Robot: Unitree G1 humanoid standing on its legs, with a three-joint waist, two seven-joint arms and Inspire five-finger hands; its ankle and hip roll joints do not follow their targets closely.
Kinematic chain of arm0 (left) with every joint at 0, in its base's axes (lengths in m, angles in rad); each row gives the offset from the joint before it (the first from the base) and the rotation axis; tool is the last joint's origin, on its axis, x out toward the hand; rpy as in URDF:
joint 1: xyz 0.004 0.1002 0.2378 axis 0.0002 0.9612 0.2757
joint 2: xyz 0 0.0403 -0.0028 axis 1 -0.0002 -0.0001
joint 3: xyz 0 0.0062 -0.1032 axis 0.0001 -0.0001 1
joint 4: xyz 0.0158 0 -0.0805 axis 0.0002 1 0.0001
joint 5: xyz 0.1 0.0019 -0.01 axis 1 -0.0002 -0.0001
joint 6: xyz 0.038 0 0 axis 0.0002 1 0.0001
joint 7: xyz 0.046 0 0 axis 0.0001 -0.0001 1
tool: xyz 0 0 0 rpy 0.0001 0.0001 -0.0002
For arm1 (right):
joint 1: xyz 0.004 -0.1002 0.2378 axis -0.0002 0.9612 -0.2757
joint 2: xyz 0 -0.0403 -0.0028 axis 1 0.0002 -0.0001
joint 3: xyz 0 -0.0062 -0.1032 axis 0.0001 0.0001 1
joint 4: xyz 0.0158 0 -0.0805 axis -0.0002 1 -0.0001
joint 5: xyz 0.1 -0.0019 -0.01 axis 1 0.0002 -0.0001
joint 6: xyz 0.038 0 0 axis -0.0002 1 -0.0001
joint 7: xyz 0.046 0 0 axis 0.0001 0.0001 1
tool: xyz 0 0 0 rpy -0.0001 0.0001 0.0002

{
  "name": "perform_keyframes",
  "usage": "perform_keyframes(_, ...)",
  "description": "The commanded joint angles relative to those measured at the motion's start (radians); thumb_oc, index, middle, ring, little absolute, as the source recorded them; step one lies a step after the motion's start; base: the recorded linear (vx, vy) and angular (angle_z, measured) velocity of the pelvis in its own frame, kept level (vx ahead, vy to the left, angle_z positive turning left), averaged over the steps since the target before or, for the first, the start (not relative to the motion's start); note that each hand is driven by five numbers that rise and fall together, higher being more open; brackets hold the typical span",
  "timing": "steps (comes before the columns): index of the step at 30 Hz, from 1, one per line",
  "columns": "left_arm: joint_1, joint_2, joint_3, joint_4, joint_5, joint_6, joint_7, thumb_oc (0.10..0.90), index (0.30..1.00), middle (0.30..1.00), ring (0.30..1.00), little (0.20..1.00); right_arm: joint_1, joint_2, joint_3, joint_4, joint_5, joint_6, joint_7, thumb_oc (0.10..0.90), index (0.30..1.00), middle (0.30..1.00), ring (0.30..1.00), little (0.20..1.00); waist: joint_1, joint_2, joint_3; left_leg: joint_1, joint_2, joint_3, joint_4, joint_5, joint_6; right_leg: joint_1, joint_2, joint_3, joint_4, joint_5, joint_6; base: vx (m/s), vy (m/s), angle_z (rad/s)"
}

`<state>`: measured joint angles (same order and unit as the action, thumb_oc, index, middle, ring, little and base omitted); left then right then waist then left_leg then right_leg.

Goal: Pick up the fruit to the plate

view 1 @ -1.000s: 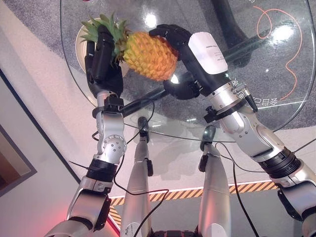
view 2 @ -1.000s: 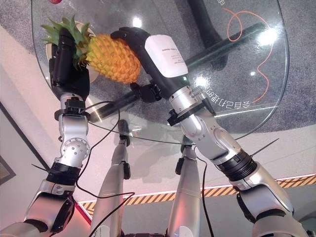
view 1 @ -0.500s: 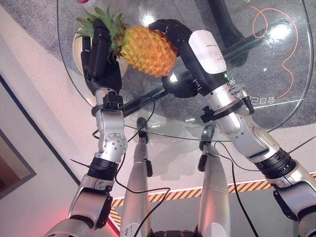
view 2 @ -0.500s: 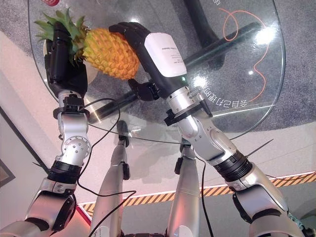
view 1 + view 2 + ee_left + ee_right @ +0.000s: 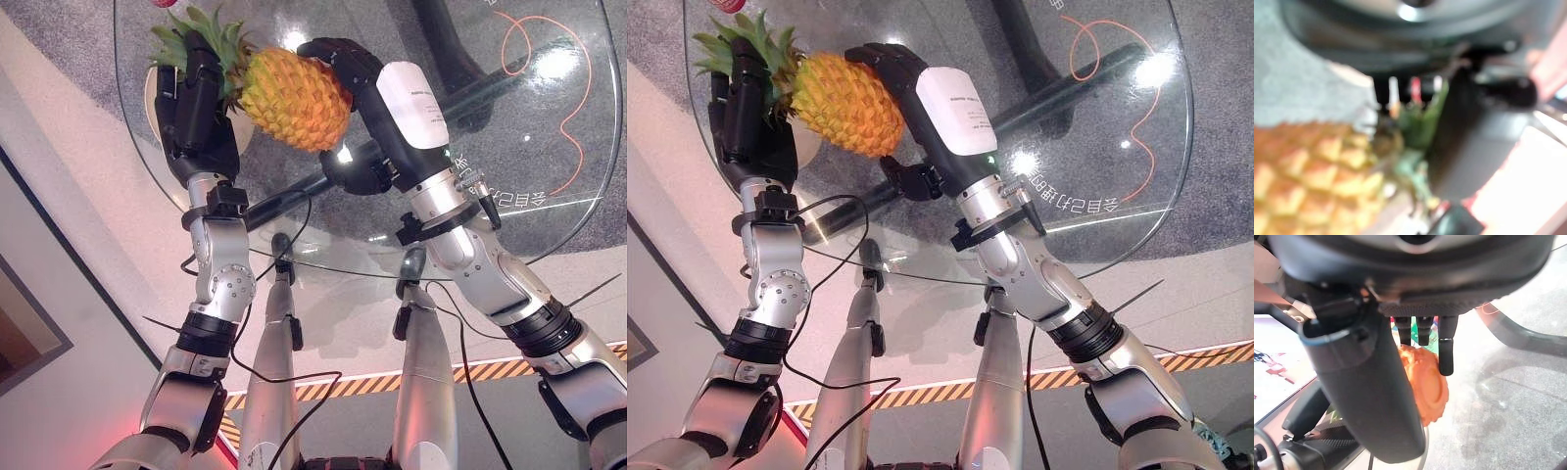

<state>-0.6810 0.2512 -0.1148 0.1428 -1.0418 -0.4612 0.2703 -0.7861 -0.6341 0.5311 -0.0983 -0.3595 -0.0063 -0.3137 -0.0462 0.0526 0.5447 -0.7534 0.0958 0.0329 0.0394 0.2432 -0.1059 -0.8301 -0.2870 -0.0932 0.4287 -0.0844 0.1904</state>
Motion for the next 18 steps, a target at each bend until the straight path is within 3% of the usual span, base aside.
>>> perform_keyframes(1,-0.121,0.034,-0.006,-0.087,0.107,-0.109,-0.044,0.1,0.3,0.3,0.3,0.2,-0.12,0.028,-0.123,-0.104,-0.026,-0.04,-0.12,0.8,0.9,0.9,0.9,0.9,0.034,-0.053,-0.025,0.021,0.02,-0.028,0.108,-0.127,-0.031,0.098,0.017,-0.043,-0.238,0.205,0.009,0.0,0.0,0.0)
perform_keyframes(18,-0.125,0.047,0.024,-0.072,0.113,-0.138,-0.029,0.1,0.3,0.3,0.3,0.2,-0.11,0.01,-0.177,-0.088,-0.056,-0.043,-0.172,0.8,0.9,0.9,0.9,0.9,0.03,-0.053,-0.025,0.023,0.027,-0.022,0.089,-0.119,-0.032,0.095,0.023,-0.042,-0.239,0.203,0.01,0.0,0.0,0.0)
